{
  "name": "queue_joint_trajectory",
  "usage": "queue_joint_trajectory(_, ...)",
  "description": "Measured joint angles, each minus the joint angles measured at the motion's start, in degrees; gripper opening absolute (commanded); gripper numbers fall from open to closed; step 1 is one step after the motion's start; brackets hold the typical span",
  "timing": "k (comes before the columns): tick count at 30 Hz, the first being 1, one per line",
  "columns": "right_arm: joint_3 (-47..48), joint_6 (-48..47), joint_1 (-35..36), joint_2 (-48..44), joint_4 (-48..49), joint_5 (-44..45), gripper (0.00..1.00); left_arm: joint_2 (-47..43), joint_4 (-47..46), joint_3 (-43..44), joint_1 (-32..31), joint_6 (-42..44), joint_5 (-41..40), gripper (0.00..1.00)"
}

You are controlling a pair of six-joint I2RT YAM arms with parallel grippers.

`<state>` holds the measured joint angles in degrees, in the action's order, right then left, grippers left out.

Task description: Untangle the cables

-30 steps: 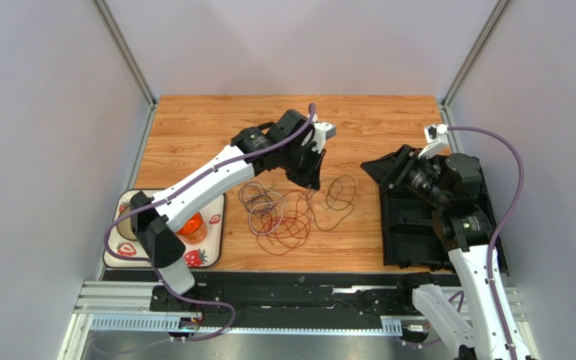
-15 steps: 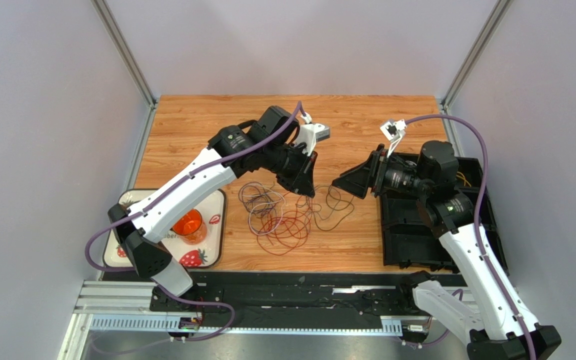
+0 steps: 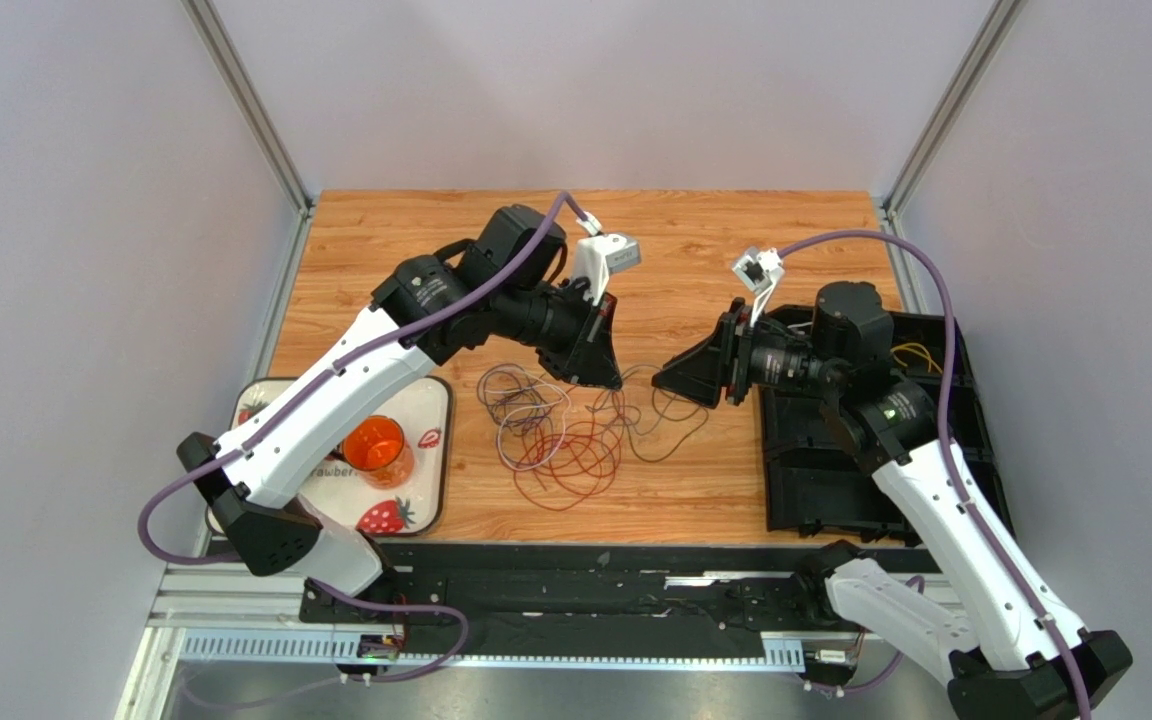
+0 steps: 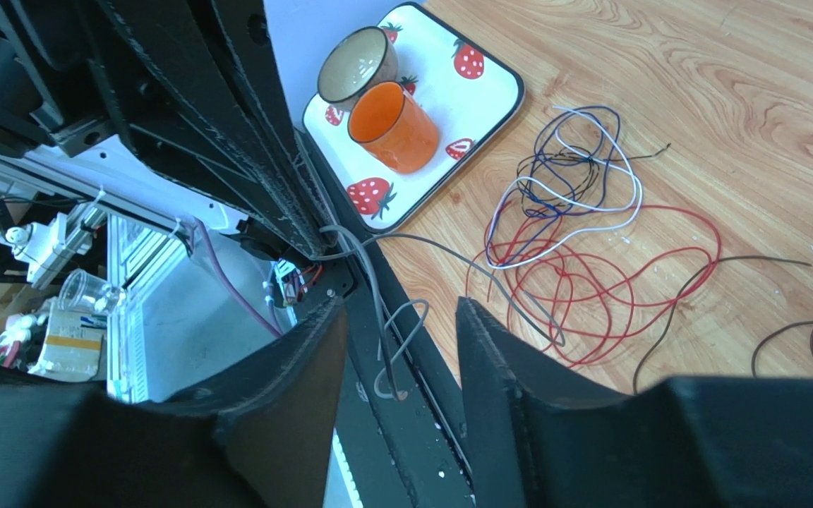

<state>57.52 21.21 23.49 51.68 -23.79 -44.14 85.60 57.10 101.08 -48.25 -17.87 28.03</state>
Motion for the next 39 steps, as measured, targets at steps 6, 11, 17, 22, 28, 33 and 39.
queue_joint_trajectory(6,0.0,-0.6,0.9,0.2,-0.2,1.3,0.00,-0.4,-0.5,-0.3,0.0,-0.8,0.0,0.00)
queue_joint_trajectory(11,0.0,-0.3,1.6,0.0,-0.2,2.2,0.00,-0.4,-0.8,-0.3,0.0,-1.4,-0.2,0.42)
queue_joint_trajectory(17,2.6,-0.2,1.7,-0.2,-3.6,9.6,0.00,-1.6,-0.7,-1.5,0.0,-2.7,-4.7,0.73)
queue_joint_trajectory(22,9.5,-0.3,1.7,0.0,-8.2,19.4,0.00,-7.0,2.0,-4.1,1.1,-3.1,-14.6,0.73)
queue_joint_trajectory(28,17.3,0.2,1.7,0.4,-14.1,35.0,0.00,-16.9,5.2,-9.4,2.0,-3.9,-26.6,0.71)
queue_joint_trajectory(33,20.3,2.0,1.7,0.6,-19.4,49.9,0.00,-27.9,7.5,-19.9,2.0,-5.4,-39.8,0.74)
queue_joint_trajectory(39,20.9,7.6,1.7,0.8,-26.8,70.2,0.00,-42.6,5.7,-32.8,2.0,-5.6,-46.7,0.73)
